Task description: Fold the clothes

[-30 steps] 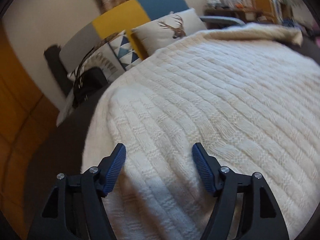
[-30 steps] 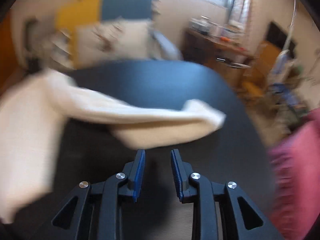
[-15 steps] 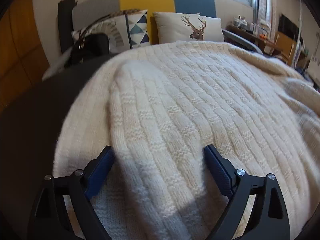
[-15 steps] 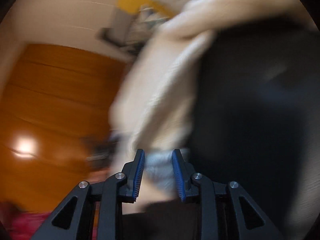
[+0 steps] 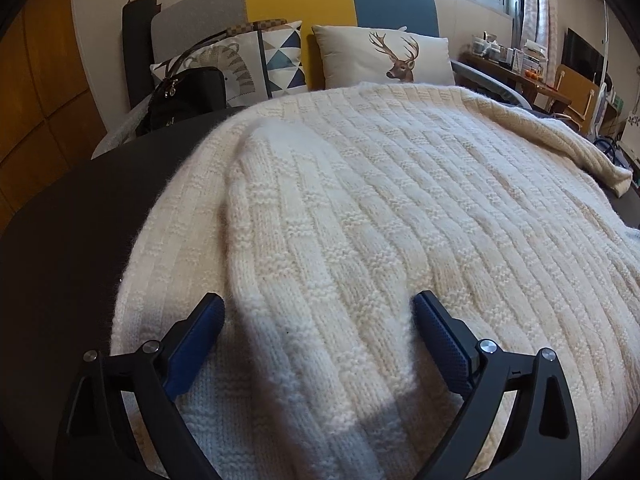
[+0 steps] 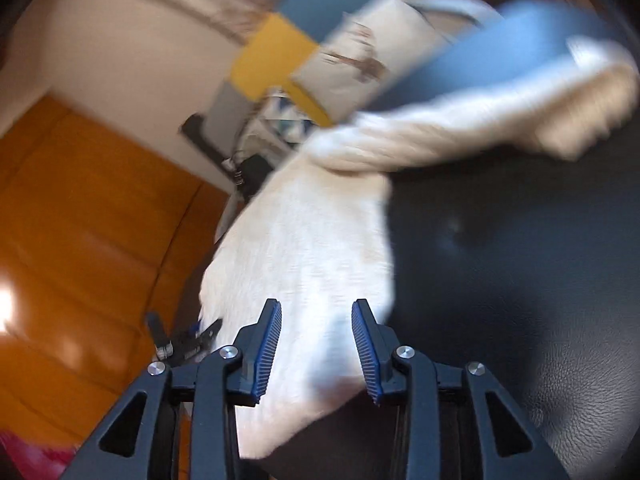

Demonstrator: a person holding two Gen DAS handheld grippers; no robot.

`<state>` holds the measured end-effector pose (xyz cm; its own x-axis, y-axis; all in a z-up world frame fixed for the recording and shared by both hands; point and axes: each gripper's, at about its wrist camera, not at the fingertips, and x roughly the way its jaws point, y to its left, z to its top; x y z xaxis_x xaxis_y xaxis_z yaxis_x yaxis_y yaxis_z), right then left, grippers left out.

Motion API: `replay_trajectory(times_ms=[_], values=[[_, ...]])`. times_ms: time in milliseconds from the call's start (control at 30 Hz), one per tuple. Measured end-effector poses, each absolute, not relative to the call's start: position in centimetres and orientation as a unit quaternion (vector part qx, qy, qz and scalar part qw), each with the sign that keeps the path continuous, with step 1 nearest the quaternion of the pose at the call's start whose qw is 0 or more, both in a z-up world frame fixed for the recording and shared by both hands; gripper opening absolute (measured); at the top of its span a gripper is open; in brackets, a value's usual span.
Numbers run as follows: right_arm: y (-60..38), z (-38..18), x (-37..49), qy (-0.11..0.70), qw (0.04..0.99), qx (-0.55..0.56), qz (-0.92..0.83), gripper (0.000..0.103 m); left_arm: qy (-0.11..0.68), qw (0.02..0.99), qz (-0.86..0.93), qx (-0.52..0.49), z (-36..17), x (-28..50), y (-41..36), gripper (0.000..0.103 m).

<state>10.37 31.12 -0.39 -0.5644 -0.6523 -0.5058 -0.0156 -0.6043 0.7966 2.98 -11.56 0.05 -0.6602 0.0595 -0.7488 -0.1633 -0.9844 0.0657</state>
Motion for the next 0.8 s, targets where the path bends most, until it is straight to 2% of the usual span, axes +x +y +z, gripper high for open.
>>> replay_trajectory(times_ms=[100,267,333,400,500,567,667,800], values=[[28.8,-3.0,9.0,-0.418,0.23,0.456,-0.751,0.039,0.07,0.056,0.91,-0.405,0.1,3.1,-11.4,0.098],[26.0,-2.0,9.3,-0.551,0.421,0.367,-0.62,0.04,0.078,0.049,0.911,-0.402,0.1,3.0,-11.4,0.099],[26.0,0.9,10.5,-0.547,0.463,0.316,-0.622,0.045,0.076,0.05,0.911,-0.403,0.1,2.9,-11.5,0.099],[26.9,3.3,11.5,-0.543,0.479,0.274,-0.633,0.046,0.074,0.051,0.911,-0.403,0.1,2.8,-11.6,0.099],[28.3,5.9,13.3,-0.526,0.462,0.245,-0.671,0.046,0.074,0.05,0.911,-0.403,0.0,2.8,-11.6,0.099],[29.0,7.6,14.5,-0.472,0.399,0.266,-0.74,0.049,0.077,0.048,0.911,-0.402,0.0,2.9,-11.5,0.1],[26.3,9.8,14.7,-0.338,0.31,0.332,-0.824,0.049,0.094,0.036,0.912,-0.398,0.1,3.0,-10.9,0.101],[18.1,9.5,13.2,-0.059,0.191,0.41,-0.89,0.049,0.151,0.002,0.912,-0.382,0.8,3.6,-9.2,0.101]])
